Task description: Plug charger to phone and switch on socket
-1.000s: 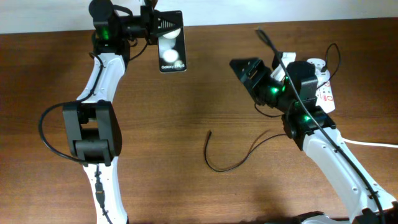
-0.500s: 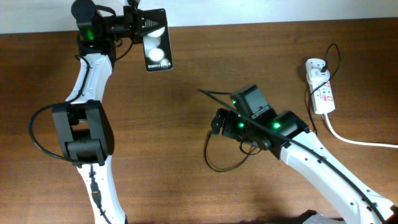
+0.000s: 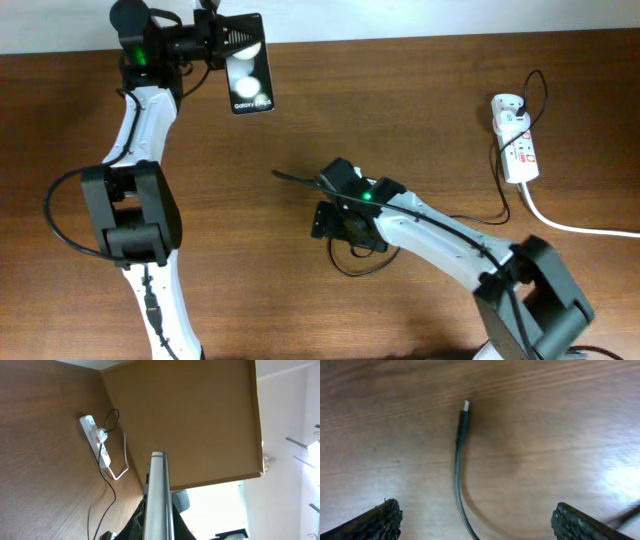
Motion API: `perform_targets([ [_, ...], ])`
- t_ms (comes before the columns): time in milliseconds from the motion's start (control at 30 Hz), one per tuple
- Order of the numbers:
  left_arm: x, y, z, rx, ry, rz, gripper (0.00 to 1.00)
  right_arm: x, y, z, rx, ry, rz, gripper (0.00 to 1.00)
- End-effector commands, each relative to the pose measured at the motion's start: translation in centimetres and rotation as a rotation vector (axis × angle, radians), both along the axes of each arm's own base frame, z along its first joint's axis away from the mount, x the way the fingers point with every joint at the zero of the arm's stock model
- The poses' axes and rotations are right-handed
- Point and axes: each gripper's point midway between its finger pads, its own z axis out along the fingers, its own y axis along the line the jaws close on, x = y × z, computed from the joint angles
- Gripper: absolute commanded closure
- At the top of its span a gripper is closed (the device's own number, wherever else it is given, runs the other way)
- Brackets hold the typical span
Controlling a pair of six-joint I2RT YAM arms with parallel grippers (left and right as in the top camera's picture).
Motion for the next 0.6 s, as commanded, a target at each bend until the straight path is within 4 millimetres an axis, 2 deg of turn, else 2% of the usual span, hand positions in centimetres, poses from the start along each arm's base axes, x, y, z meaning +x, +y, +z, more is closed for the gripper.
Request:
perform_targets([
  [0, 0.3, 0.6, 0.1, 0.002, -0.03, 0.01, 1.0, 0.8, 1.1, -0.2, 0.039, -0.015, -0.056, 0.01],
  [167, 0.3, 0.6, 0.1, 0.002, -0.03, 0.01, 1.0, 1.6, 1.4, -0.3, 0.053, -0.036, -0.123, 0.01],
  [300, 0.3, 0.6, 0.1, 0.002, -0.03, 0.01, 1.0, 1.4, 0.9, -1.9, 0.014, -0.009, -0.125, 0.0],
  [433, 0.3, 0.6, 0.1, 0.002, -0.03, 0.01, 1.0, 1.4, 0.5, -2.6, -0.02, -0.006, -0.129, 0.06],
  [567, 0.3, 0.6, 0.1, 0.002, -0.03, 0.01, 1.0, 1.8, -0.8, -3.1, -0.091, -0.036, -0.145, 0.15],
])
